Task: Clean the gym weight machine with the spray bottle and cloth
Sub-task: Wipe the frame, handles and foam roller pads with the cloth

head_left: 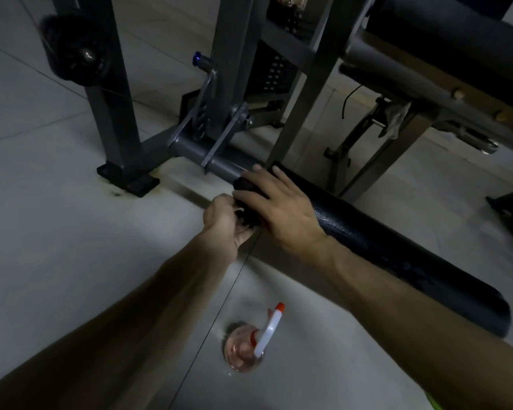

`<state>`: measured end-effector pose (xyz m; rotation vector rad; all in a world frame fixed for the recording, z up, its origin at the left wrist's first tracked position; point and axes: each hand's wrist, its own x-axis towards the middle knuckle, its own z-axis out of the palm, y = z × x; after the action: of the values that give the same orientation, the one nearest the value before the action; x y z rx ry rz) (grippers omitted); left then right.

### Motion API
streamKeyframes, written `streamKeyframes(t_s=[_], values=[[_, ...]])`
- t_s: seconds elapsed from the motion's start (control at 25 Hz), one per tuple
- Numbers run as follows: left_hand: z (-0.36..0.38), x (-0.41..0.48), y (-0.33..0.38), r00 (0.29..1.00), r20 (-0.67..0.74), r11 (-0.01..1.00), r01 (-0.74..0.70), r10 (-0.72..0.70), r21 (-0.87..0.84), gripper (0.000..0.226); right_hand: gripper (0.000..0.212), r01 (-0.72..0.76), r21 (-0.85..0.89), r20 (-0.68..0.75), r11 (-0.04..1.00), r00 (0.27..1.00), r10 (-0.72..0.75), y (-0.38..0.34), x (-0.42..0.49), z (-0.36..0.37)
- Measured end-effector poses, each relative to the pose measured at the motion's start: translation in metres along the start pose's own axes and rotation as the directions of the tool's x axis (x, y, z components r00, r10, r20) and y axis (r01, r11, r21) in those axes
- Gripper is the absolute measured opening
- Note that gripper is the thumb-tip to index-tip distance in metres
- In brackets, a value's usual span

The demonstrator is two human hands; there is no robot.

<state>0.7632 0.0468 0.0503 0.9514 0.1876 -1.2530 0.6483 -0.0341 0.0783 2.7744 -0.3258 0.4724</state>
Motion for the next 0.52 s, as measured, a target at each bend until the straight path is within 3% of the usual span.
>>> streamKeyframes(t_s=[0.2,0.36,0.44,0.52], values=[[0.016,-0.004,0.0,0.995,-0.098,0.986,-0.021,0.037,0.163,0.028,0.043,-0.13,-0.085,-0.009,0.988,0.992,0.13,0.027,-0.093,-0.03],[0.027,-0.004,-0.002,0.981,-0.172,0.961,-0.039,0.089,0.273,0.026,0.035,-0.344,-0.082,-0.028,0.935,0.939,0.343,0.041,-0.184,-0.069],[0.033,-0.006,-0.005,0.959,-0.188,0.874,-0.098,0.211,0.476,0.028,0.034,-0.447,-0.009,-0.09,0.895,0.891,0.444,0.032,-0.191,-0.077],[0.041,-0.018,-0.014,0.899,-0.093,0.713,-0.273,0.428,0.646,0.03,0.035,-0.481,0.082,-0.183,0.873,0.854,0.487,0.019,-0.162,-0.07]])
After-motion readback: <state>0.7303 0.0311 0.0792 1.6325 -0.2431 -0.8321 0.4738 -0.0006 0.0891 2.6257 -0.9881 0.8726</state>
